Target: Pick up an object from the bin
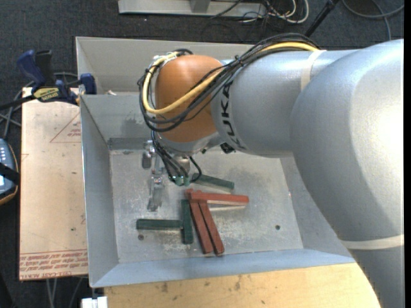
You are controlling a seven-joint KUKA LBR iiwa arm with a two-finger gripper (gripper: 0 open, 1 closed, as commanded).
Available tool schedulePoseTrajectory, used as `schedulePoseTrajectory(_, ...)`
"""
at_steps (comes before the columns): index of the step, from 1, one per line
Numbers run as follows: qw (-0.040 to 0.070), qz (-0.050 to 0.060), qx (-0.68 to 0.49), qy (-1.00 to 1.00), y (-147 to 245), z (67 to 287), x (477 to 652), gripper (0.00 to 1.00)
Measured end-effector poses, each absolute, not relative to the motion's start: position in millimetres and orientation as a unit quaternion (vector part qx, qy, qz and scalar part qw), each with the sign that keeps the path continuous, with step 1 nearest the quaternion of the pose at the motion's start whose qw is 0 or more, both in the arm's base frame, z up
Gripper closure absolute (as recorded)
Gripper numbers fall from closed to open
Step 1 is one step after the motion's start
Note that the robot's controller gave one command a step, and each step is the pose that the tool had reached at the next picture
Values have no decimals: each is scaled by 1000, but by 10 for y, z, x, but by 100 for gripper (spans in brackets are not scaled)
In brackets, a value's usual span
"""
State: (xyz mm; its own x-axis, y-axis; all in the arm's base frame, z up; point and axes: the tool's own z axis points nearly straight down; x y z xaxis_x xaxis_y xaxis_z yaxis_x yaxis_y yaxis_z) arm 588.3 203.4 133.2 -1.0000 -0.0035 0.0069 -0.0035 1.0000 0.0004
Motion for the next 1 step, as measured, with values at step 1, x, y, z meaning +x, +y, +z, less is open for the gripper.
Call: schedulePoseTrajectory(1, 0, -1, 0, -1000, 2027, 1378, 5906, 0)
